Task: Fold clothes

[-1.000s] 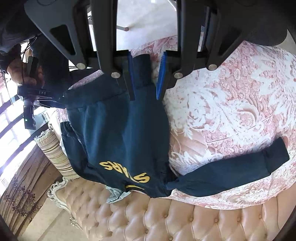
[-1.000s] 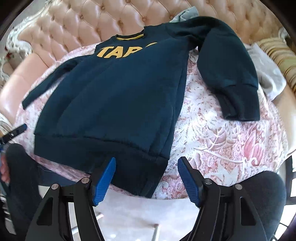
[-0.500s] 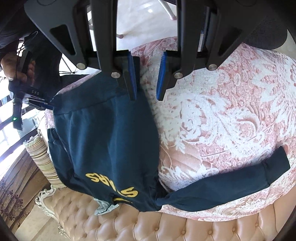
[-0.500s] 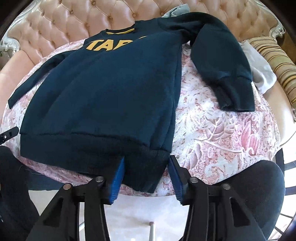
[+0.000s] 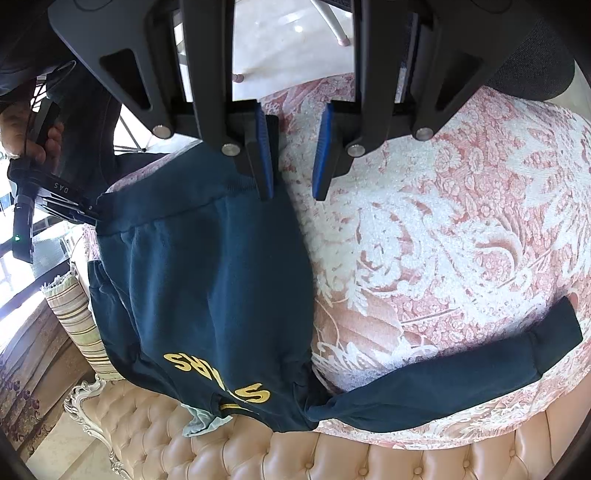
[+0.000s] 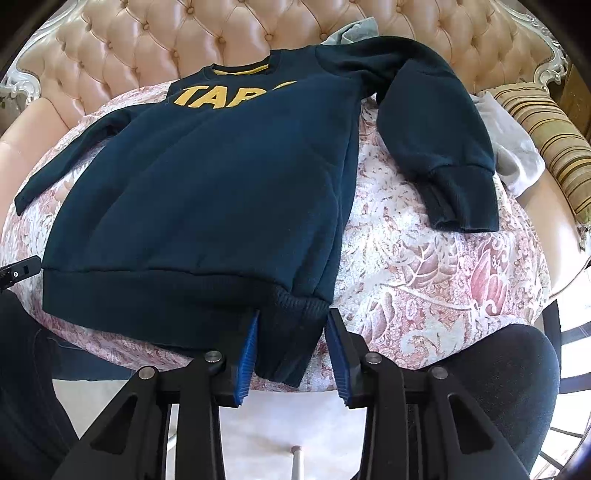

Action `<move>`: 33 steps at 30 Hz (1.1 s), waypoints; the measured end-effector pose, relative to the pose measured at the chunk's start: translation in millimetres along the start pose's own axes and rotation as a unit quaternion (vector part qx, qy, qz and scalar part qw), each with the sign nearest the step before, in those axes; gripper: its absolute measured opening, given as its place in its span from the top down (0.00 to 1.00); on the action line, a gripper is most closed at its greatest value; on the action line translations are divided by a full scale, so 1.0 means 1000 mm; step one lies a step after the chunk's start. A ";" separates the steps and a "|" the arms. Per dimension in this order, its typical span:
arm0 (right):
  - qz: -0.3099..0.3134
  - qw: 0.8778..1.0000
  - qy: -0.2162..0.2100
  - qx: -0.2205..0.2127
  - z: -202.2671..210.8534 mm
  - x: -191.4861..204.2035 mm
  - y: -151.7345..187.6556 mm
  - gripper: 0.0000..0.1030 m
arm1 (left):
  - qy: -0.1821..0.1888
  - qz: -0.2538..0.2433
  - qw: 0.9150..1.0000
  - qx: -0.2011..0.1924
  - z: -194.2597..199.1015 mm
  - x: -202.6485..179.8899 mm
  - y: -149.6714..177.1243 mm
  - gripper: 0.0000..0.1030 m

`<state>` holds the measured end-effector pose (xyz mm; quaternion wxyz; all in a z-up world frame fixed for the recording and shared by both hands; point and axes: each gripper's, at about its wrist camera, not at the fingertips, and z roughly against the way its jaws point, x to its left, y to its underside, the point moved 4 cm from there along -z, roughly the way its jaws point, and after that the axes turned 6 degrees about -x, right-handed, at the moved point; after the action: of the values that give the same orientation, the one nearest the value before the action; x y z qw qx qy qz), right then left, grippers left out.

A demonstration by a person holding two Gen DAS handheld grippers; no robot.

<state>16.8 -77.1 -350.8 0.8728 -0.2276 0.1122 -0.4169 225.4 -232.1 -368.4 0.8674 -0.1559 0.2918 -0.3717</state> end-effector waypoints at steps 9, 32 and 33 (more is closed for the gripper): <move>0.005 1.000 0.005 -0.007 0.003 0.000 0.001 0.67 | 0.000 -0.002 1.000 0.001 -0.001 -0.001 -0.001 0.76; -0.047 0.998 -0.042 0.006 0.001 -0.018 0.004 0.62 | 0.069 0.071 0.995 -0.010 0.003 -0.026 0.014 0.21; -0.051 0.998 -0.045 0.006 0.000 -0.019 0.004 0.57 | 0.065 0.071 0.995 -0.002 -0.002 -0.026 0.014 0.21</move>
<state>7.2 -60.1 -352.9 0.8560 -0.2463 0.0591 -0.4507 217.4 -203.4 -366.6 0.8705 -0.1121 0.3585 -0.3181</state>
